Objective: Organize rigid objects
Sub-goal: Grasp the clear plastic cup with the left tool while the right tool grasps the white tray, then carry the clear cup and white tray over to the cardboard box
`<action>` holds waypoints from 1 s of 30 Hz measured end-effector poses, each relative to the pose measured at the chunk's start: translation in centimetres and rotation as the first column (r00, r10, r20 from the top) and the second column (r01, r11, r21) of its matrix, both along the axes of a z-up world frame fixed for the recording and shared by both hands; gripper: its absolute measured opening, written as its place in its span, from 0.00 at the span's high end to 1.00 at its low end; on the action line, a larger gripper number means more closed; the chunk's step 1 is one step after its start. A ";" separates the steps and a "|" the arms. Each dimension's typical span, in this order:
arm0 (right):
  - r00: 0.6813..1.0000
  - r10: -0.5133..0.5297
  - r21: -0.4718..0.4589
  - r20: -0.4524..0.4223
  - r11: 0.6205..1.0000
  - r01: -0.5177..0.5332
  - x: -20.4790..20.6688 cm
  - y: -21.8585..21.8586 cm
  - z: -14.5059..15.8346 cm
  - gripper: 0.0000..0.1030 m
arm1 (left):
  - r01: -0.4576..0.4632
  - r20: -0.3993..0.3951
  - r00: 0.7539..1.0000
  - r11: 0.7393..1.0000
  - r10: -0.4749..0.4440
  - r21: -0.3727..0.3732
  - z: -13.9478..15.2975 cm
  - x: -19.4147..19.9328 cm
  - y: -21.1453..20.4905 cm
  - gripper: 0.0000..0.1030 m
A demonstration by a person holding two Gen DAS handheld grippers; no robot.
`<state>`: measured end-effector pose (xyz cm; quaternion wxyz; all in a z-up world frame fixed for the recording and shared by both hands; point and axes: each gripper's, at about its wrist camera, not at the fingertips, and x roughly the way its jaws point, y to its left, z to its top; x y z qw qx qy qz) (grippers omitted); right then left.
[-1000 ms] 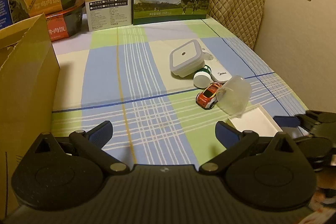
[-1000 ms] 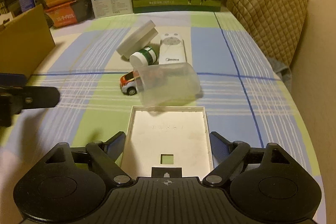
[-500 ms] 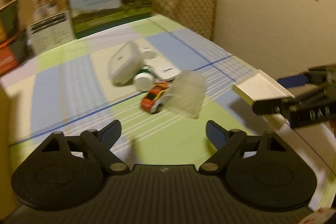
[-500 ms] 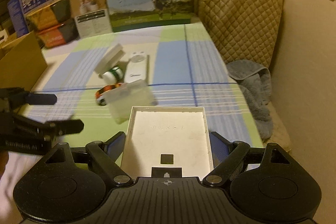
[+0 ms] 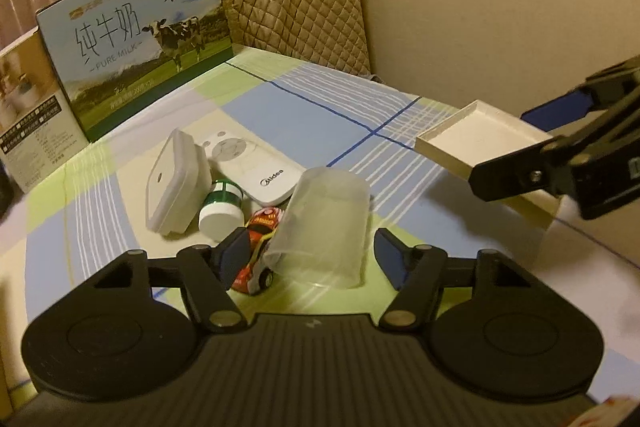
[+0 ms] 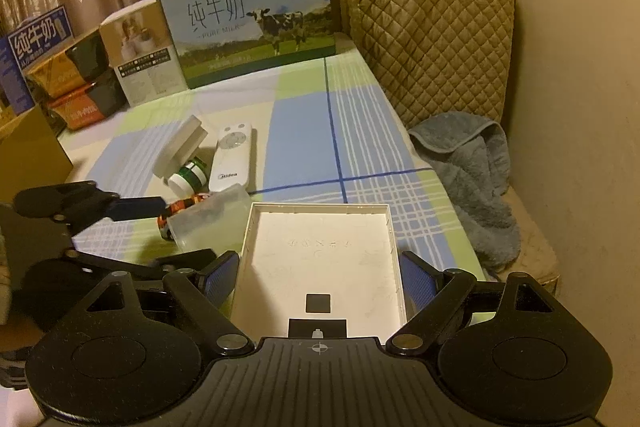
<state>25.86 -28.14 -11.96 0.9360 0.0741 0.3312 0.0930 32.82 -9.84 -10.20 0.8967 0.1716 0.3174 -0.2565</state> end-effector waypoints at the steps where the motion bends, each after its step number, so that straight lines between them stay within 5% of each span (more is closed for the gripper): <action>1: 1.000 -0.002 0.001 0.000 1.000 0.002 0.1 0.0 0.0 0.20 | -0.003 -0.005 1.000 1.000 0.003 0.010 -0.2 0.2 -0.2 0.48; 8: 1.000 -0.007 0.020 -0.012 1.000 0.008 0.5 0.2 -0.1 0.20 | -0.049 -0.047 0.998 0.998 0.051 0.030 0.3 -1.4 -0.1 0.51; 15: 0.998 0.053 0.043 -0.020 0.998 -0.052 -0.2 1.8 -0.2 0.20 | -0.142 -0.154 0.977 0.989 0.148 0.050 1.8 -7.2 3.7 0.51; 19: 0.998 0.066 0.050 -0.019 0.997 -0.065 -0.7 2.4 -0.2 0.20 | -0.140 -0.148 0.979 0.990 0.143 0.033 2.3 -9.4 5.6 0.45; 21: 0.997 0.067 0.050 -0.021 0.997 -0.066 -0.8 2.7 -0.2 0.20 | -0.132 -0.129 0.983 0.991 0.134 0.025 2.4 -9.3 5.8 0.33; 30: 0.996 0.082 0.038 -0.037 0.996 -0.081 -0.5 3.6 -0.6 0.20 | -0.081 -0.176 0.981 0.997 0.080 0.002 1.5 -6.5 4.9 0.34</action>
